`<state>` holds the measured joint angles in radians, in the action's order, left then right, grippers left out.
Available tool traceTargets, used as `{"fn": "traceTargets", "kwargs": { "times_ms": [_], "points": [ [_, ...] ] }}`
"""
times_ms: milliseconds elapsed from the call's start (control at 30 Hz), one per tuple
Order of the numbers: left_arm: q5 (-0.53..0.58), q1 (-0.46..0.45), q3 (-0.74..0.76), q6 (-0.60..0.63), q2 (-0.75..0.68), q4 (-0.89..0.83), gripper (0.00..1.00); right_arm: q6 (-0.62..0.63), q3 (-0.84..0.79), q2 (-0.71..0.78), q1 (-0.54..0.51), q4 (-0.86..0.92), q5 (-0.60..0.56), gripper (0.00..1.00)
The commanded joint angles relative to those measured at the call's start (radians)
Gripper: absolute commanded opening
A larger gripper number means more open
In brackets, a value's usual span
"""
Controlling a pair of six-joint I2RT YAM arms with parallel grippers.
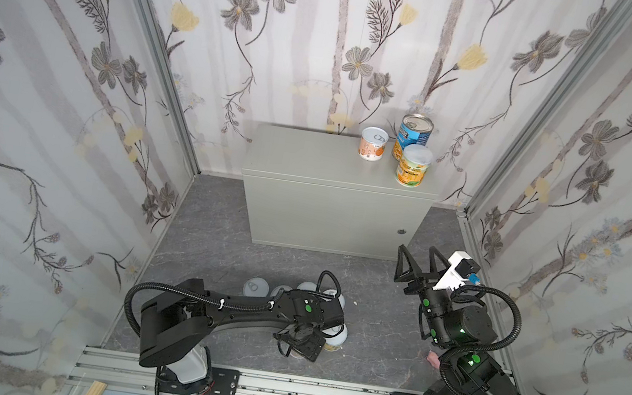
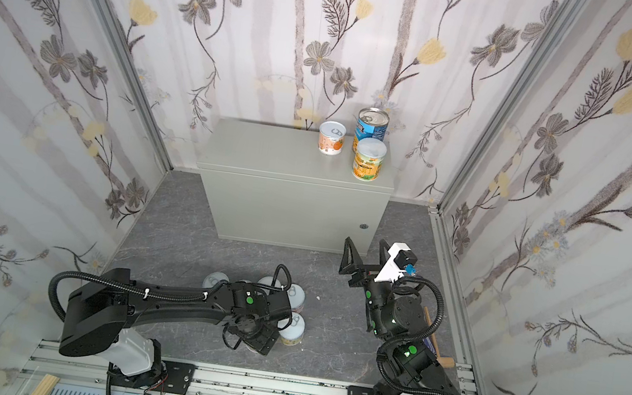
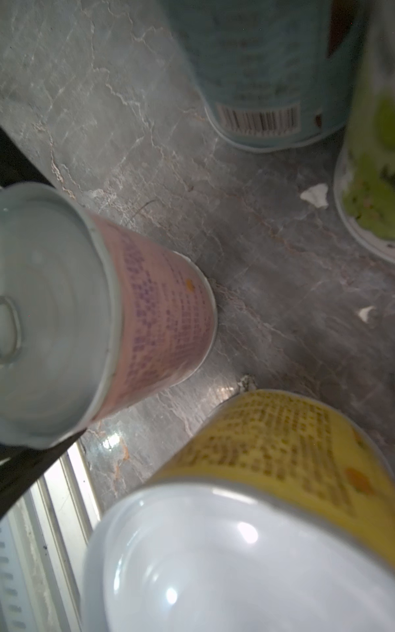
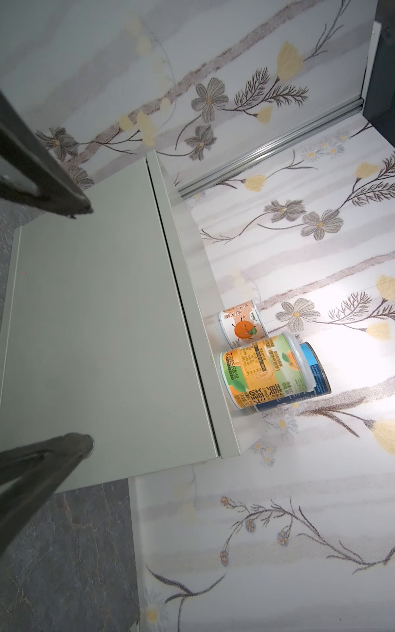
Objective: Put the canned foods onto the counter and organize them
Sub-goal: 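Lower the left gripper onto the pink-labelled can while the right arm withdraws, then close the left gripper on the pink-labelled can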
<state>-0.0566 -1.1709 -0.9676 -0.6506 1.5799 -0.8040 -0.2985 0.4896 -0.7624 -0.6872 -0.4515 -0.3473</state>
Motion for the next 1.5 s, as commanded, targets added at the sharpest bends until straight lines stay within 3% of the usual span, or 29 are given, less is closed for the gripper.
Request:
{"fn": "traceTargets", "kwargs": {
  "times_ms": [0,400,500,733,967,1100,1300,1467],
  "points": [
    [-0.012,0.009,0.009,0.038,0.009,0.029,0.83,-0.023,0.002,0.005,-0.002,-0.004,-0.010,1.00],
    [0.039,0.010,0.064,0.008,-0.024,0.104,0.81,-0.027,0.006,0.002,-0.001,0.001,-0.004,1.00],
    [0.057,0.010,0.136,0.025,-0.087,0.191,0.81,-0.027,0.003,-0.003,-0.003,0.002,-0.004,1.00],
    [0.218,-0.024,0.270,0.082,-0.165,0.345,0.87,-0.008,0.004,0.019,-0.002,0.018,-0.011,1.00],
    [0.327,-0.053,0.456,0.106,-0.207,0.705,0.86,0.010,0.003,0.054,-0.001,0.040,-0.037,1.00],
    [0.398,-0.067,0.513,0.076,-0.211,0.804,0.86,0.011,0.012,0.058,-0.002,0.054,-0.034,1.00],
    [0.455,-0.113,0.556,0.020,-0.255,0.788,0.85,0.019,0.026,0.051,-0.002,0.073,-0.034,1.00],
    [0.482,-0.114,0.623,-0.016,-0.409,0.751,0.84,0.005,0.022,0.040,-0.002,0.072,-0.026,1.00]
  ]
}}
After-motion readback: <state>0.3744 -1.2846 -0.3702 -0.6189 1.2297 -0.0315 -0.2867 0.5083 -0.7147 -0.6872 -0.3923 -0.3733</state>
